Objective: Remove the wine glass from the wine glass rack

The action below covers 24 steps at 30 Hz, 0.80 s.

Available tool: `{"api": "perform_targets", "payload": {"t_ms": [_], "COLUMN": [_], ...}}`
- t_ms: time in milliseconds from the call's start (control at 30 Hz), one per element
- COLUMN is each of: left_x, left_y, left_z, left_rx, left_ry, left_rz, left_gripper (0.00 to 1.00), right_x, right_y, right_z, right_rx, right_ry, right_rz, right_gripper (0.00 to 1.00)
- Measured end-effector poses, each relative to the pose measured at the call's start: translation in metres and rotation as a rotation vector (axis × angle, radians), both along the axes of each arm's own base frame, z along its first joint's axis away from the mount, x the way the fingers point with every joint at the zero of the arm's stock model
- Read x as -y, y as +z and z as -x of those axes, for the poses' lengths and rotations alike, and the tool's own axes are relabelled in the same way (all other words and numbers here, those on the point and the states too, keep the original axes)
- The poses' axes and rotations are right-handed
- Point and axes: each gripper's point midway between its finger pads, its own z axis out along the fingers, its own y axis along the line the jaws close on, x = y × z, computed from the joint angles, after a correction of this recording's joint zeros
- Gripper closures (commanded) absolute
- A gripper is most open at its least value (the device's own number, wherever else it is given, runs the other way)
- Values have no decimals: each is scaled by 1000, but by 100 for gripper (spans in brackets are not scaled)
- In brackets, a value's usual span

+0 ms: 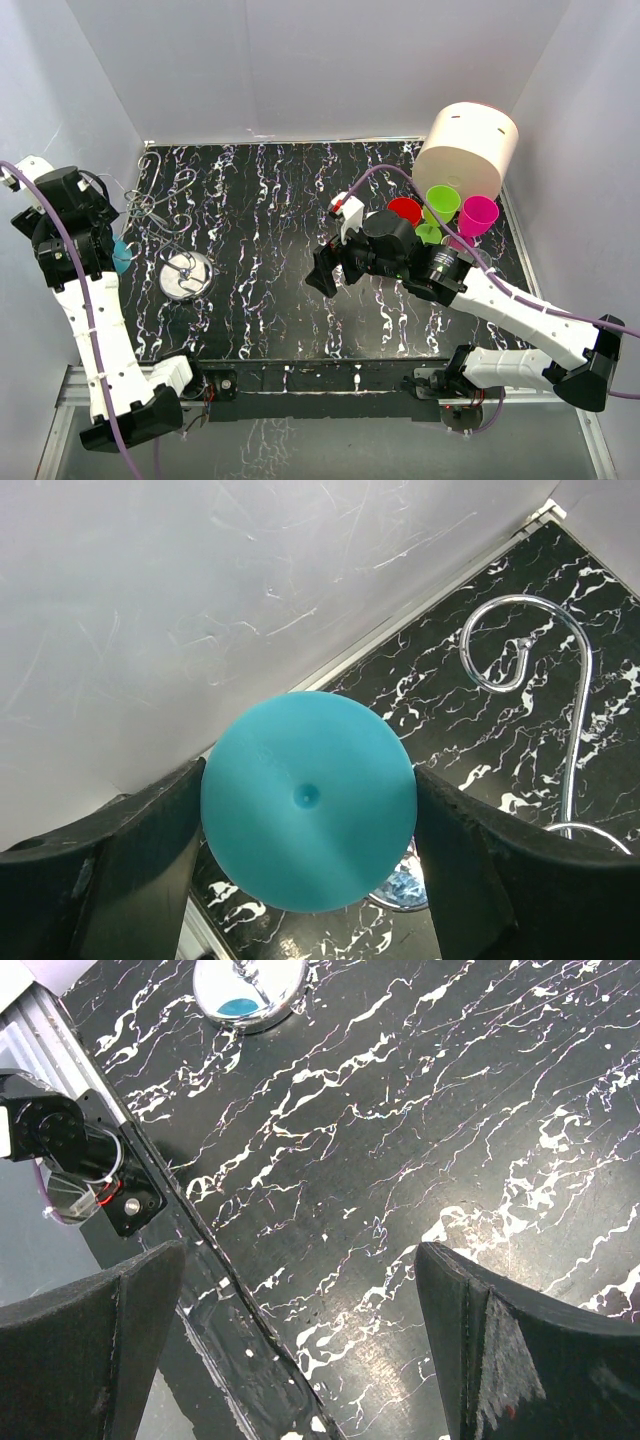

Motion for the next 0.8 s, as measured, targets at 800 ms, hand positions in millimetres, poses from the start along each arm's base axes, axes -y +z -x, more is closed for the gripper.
{"api": "perform_targets", "payload": {"t_ms": [800], "left_x": [15], "left_y": [14], "left_z": [-27], "left_rx": [43], "left_ry": [-184], "left_rz": [-38], "left_gripper": [43], "right_x": [-4], "right_y": [2], "right_z": [-2], "right_rx": [1], "right_ry": [0], "right_rz": [-1], "right_gripper": [2]}}
